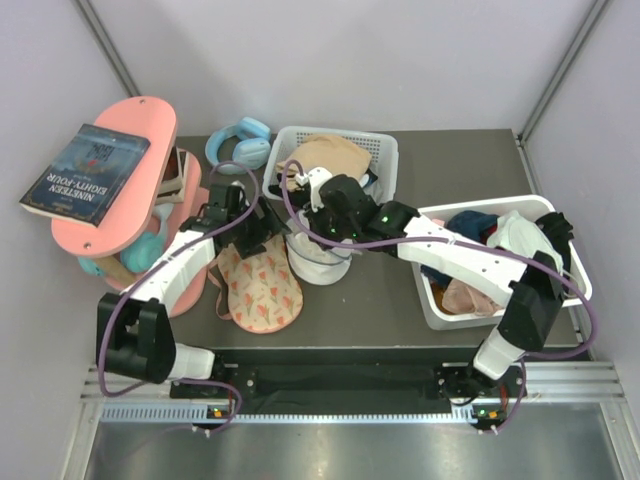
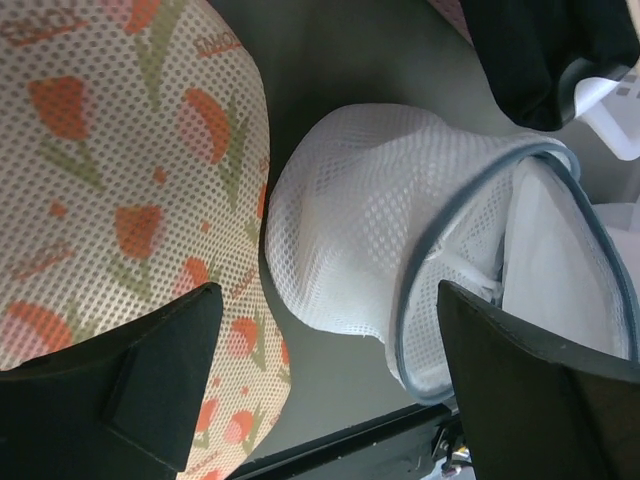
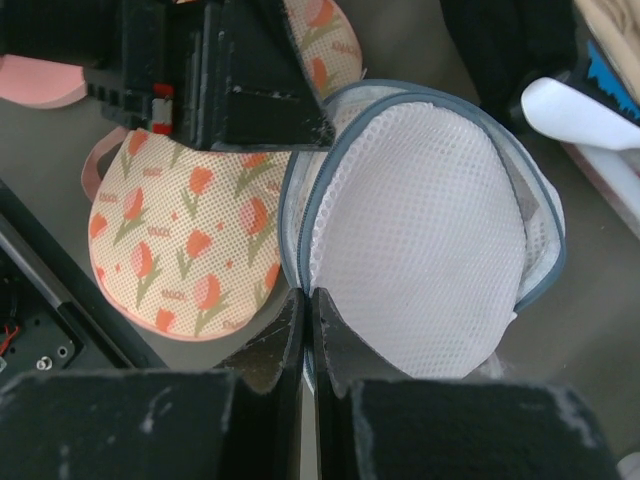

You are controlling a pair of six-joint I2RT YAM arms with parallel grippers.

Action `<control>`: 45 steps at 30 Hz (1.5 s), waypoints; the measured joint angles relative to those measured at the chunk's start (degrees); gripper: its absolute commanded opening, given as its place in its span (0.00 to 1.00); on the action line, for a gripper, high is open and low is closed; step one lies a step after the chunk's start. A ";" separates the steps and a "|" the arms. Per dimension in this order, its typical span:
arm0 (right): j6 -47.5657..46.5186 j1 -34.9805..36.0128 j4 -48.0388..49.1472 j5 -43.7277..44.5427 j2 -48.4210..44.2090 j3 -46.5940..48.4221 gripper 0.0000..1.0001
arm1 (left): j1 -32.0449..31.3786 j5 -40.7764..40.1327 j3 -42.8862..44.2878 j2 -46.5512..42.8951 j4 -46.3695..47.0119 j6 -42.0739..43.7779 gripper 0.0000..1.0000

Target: Unzip the laundry bag and remove the bra

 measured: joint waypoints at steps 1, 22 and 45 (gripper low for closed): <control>0.15 -0.02 0.09 -0.24 -0.02 -0.33 0.00 | -0.04 0.35 0.04 0.79 0.48 -0.07 0.89; 5.25 -4.59 2.80 0.35 -9.38 -8.37 0.00 | -1.77 -2.91 -2.49 0.37 5.46 -0.44 0.00; 13.75 -13.77 -7.91 13.03 -17.46 -20.39 0.59 | -1.86 -3.67 -10.38 -5.42 6.86 -2.86 0.00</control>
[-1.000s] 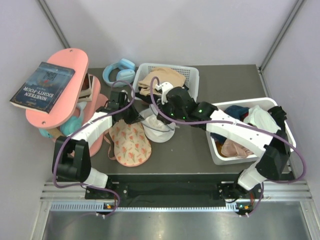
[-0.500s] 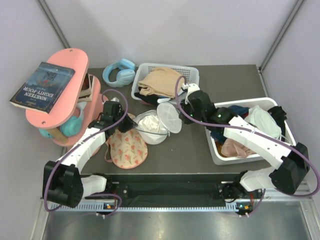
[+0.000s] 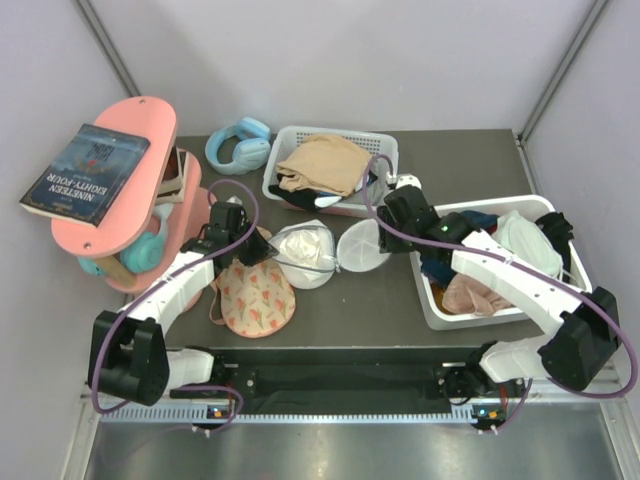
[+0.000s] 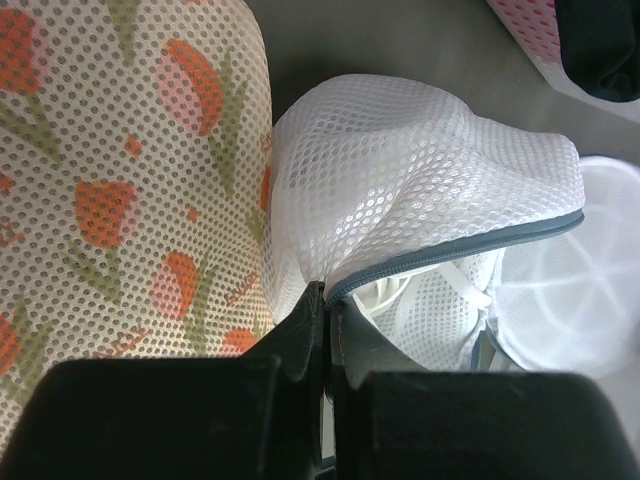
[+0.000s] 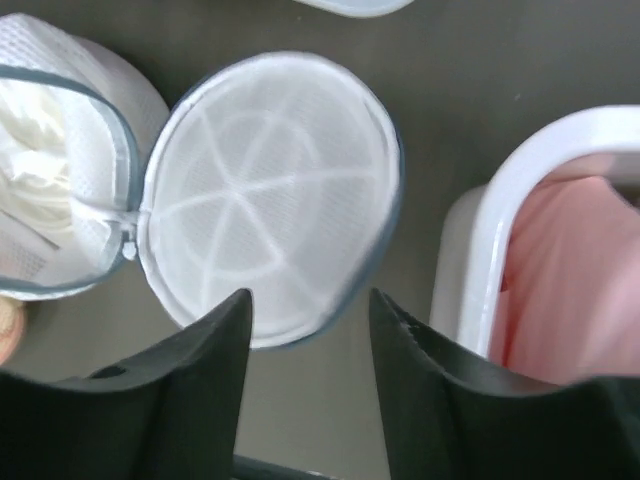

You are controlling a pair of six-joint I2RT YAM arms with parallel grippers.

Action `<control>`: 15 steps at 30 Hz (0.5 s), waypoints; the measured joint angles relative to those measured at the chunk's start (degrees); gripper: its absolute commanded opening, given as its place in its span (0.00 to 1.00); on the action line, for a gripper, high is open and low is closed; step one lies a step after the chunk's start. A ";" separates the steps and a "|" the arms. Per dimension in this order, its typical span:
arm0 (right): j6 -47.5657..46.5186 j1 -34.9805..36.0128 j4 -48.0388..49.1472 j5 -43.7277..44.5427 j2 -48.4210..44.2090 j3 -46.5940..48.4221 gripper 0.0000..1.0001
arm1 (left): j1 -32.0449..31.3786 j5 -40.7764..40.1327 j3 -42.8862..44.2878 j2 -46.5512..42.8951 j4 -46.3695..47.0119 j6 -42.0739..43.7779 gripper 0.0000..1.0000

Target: Unzip the laundry bag and remove the bra

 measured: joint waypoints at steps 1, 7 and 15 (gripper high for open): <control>-0.31 -0.04 -0.96 0.24 0.00 0.31 0.63 | 0.00 0.20 0.00 0.15 0.07 0.04 0.00; -3.39 -0.09 -3.32 -0.37 0.22 7.37 0.70 | -0.11 1.25 0.02 0.52 0.55 0.37 0.00; -8.79 0.79 1.88 -13.25 5.11 17.05 0.58 | -0.11 1.88 0.04 0.50 1.16 0.79 0.00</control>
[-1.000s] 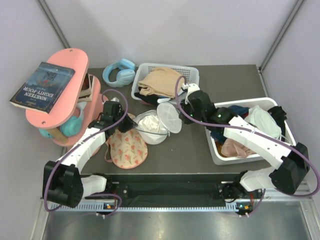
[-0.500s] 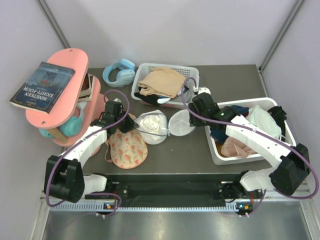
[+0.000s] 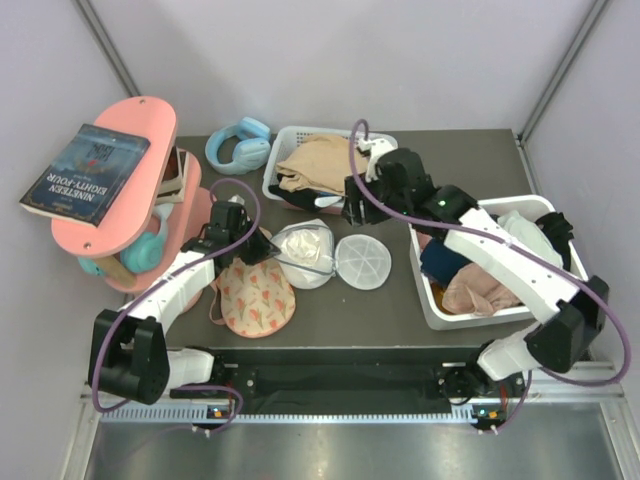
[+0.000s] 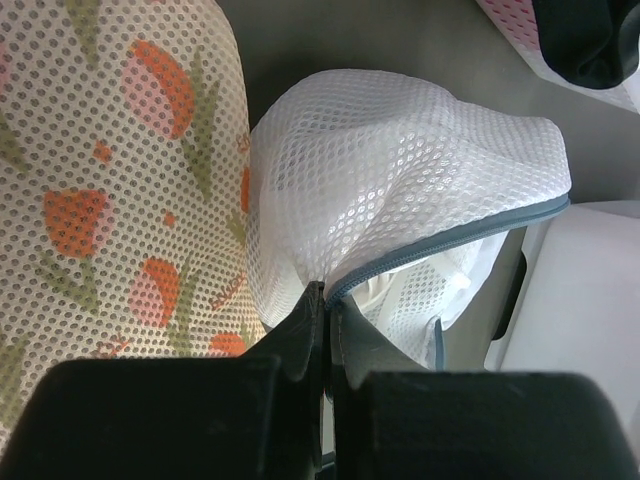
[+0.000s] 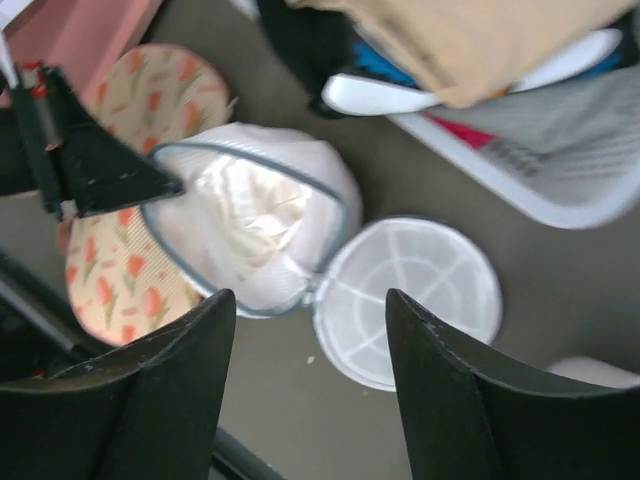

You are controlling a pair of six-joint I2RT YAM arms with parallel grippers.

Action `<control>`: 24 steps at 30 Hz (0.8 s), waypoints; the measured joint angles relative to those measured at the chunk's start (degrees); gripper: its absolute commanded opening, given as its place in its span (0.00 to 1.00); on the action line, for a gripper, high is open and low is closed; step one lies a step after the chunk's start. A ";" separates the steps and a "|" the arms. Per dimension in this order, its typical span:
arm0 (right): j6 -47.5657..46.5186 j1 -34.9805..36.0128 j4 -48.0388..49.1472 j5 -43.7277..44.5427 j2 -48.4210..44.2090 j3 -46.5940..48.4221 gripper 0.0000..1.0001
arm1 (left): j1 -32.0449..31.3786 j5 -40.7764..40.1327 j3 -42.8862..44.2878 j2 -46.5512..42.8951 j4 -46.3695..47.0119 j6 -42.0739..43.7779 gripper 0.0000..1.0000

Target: Unzip the laundry bag and remove the bra

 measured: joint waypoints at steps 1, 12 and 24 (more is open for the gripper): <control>-0.31 0.44 1.11 -2.45 1.70 0.17 0.57 | 0.00 0.15 0.00 0.00 0.09 0.00 0.00; -0.59 6.43 6.86 -17.79 20.02 0.17 0.53 | -0.70 0.92 -0.09 -0.02 0.39 -0.04 0.00; -1.99 6.69 10.43 -18.34 27.67 1.01 0.55 | -1.46 0.96 -0.57 -0.04 0.50 -0.09 0.00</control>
